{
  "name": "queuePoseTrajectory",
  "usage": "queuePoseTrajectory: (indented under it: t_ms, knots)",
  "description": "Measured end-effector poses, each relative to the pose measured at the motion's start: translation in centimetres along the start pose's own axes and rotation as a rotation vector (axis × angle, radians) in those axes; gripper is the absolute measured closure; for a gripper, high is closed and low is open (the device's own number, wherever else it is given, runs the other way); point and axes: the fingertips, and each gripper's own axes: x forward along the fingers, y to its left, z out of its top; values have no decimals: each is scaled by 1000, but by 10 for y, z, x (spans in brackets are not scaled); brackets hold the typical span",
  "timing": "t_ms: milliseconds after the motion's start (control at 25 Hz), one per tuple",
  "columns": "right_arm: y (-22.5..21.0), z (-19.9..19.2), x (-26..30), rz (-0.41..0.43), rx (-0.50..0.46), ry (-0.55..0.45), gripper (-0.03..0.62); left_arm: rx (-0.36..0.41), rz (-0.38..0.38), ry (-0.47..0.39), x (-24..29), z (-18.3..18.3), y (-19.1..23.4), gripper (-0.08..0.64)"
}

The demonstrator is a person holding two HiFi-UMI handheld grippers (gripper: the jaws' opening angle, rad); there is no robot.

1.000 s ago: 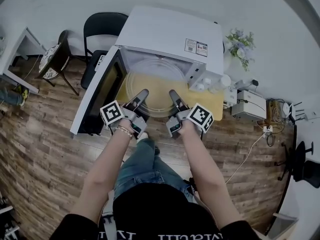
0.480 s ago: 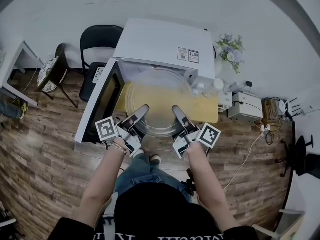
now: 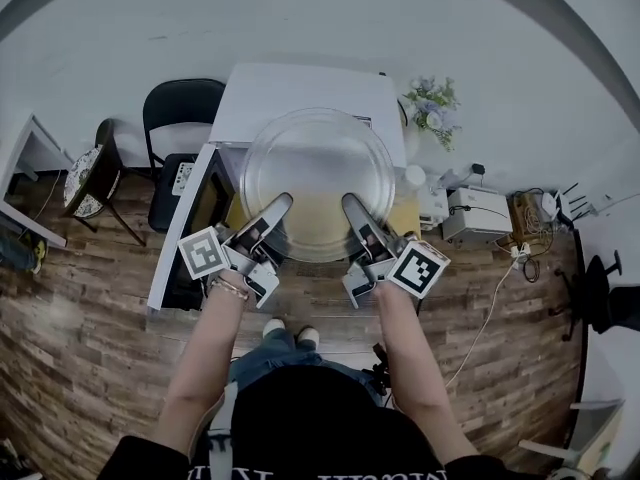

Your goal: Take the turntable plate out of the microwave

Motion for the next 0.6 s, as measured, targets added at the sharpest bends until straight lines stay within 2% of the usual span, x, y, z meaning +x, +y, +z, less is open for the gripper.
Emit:
queuePoseTrajectory:
  t_ms: [360, 600]
  knots:
    - [21, 55, 12, 63, -93, -107, 514, 137, -90, 45, 49, 27, -33, 528]
    - [40, 78, 25, 100, -204, -147, 509, 261, -149, 31, 64, 47, -58, 525]
